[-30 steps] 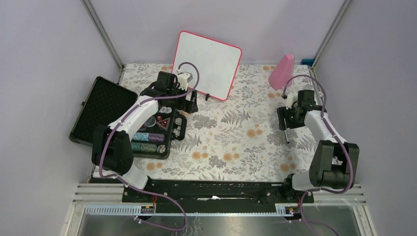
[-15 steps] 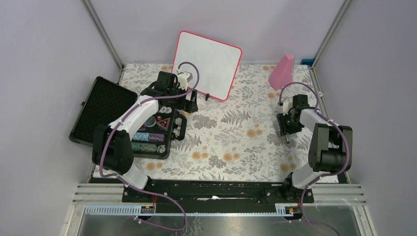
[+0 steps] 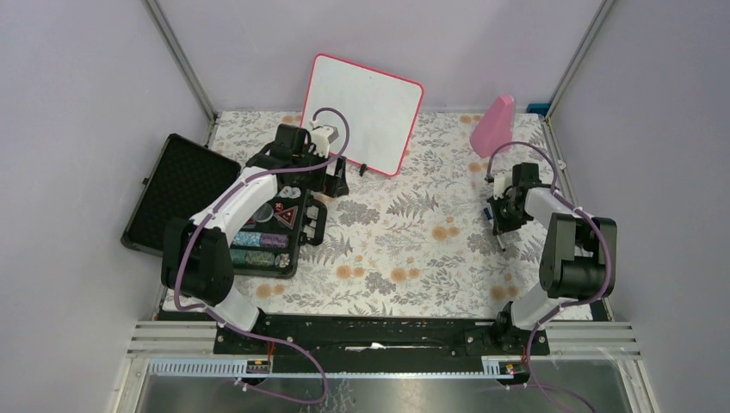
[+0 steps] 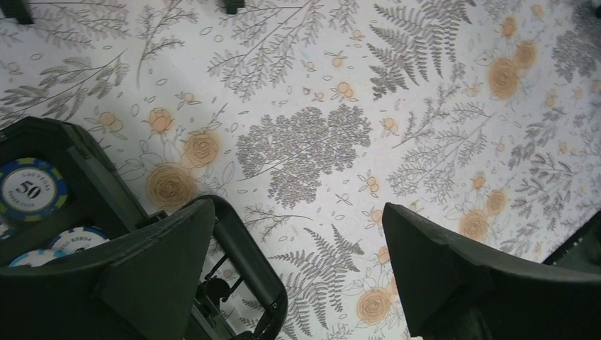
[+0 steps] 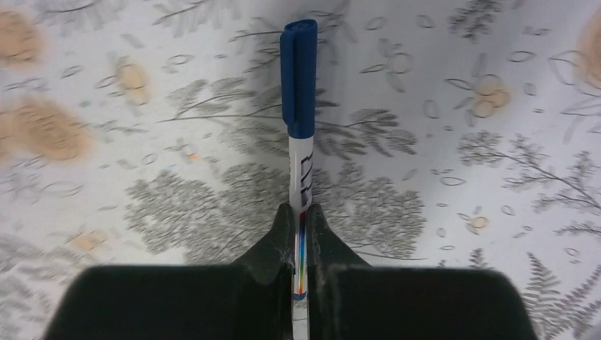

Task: Write a sentence on the whiteboard
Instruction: Open the whiteboard marker at the center of the board.

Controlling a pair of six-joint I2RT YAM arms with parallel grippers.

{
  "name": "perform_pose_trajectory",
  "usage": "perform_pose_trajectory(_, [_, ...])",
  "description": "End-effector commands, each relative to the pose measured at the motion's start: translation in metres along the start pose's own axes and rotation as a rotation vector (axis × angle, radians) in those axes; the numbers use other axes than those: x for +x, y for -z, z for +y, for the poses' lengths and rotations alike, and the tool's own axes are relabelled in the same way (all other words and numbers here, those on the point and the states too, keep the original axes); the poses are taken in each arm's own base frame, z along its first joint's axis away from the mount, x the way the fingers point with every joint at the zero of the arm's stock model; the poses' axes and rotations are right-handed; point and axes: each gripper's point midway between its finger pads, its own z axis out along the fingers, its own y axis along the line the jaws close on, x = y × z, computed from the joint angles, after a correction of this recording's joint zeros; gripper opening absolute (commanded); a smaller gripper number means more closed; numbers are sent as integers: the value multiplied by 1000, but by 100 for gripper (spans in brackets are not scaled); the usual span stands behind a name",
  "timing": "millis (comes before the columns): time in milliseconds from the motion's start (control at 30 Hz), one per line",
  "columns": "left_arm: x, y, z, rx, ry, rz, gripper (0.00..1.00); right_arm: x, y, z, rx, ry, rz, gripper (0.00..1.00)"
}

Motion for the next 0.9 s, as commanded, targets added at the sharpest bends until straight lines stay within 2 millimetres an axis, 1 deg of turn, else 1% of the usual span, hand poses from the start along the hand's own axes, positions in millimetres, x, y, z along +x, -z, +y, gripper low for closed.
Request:
perform_pose_trajectory(0, [-30,21,-27,108,-76,-90,99,-31,43,41,-195,49,-103,0])
perform_pose_trajectory(100, [-35,35,-51,223,-127,-115,99,-48,79,86,-324,137,-165,0])
perform_pose_trajectory(133, [-37,41,-59,264,-144,-130,99,-52,90,109,-386,176,-174,0])
perform_pose_trajectory(200, [-38,51,-74,341,-183,-150,99,-56,112,146,-515,219,-186,0])
perform_pose_trajectory(267, [-38,61,-88,413,-223,-170,99,-59,128,174,-608,240,-182,0])
perform_pose_trajectory(367, [-38,75,-104,455,-334,-210,99,-59,147,204,-729,260,-162,0])
perform_pose_trajectory(433, [-34,85,-113,468,-452,-232,99,-56,156,221,-794,282,-148,0])
perform_pose_trajectory(533, [-25,98,-128,498,-636,-257,99,-44,168,245,-902,328,-115,0])
perform_pose_trajectory(600, [-18,102,-139,539,-714,-238,99,-35,172,255,-949,348,-84,0])
perform_pose_trajectory(667, [-9,99,-149,568,-776,-217,99,-25,174,264,-981,375,-51,0])
perform_pose_trajectory(767, [8,86,-169,579,-861,-150,97,-14,181,275,-1029,398,0,0])
perform_pose_trajectory(867, [30,80,-198,636,-932,-68,95,-5,187,283,-1072,419,50,0])
